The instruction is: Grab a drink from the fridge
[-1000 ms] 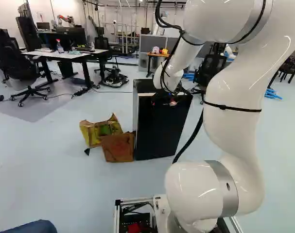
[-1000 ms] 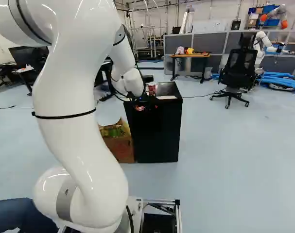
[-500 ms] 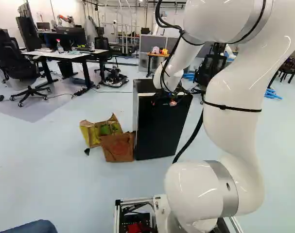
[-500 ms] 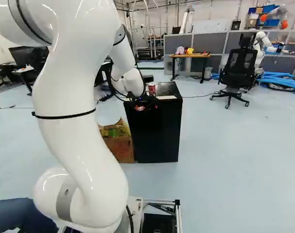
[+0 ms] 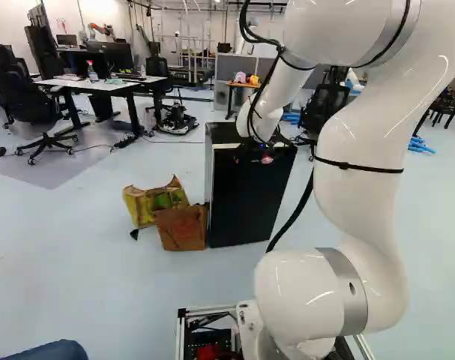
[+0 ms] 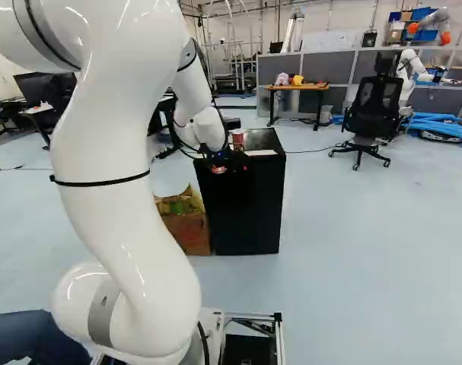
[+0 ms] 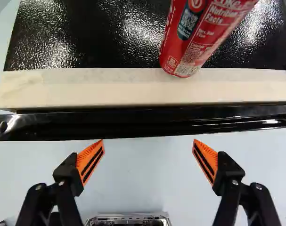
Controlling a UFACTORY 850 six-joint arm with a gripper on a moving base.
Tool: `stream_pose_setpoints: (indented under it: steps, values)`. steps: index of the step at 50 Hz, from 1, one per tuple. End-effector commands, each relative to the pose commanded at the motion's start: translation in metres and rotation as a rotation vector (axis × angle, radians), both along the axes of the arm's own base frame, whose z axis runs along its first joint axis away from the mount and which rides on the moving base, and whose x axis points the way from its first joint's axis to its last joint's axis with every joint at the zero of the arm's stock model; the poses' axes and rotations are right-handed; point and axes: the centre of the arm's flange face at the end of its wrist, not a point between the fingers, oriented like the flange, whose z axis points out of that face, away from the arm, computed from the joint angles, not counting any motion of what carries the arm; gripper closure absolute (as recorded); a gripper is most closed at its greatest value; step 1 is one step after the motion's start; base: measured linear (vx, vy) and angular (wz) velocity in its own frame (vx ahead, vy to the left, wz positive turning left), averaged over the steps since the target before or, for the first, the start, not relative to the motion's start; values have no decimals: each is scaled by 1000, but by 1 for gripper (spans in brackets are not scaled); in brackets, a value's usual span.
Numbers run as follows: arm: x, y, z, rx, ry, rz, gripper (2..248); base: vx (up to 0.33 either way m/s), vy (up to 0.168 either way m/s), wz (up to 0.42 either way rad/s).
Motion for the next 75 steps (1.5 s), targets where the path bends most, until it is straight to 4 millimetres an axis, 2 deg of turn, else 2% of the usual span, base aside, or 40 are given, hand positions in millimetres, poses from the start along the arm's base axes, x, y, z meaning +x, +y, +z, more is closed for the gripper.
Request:
stream_pose_setpoints:
  steps: [34,56,75]
  values:
    - [-3,0,-1,2,15,-10,3,0,0,0]
    - [-39,1,0,21,40,-41,3,0,0,0]
    - [-64,7,9,60,-108,-27,3,0,0,0]
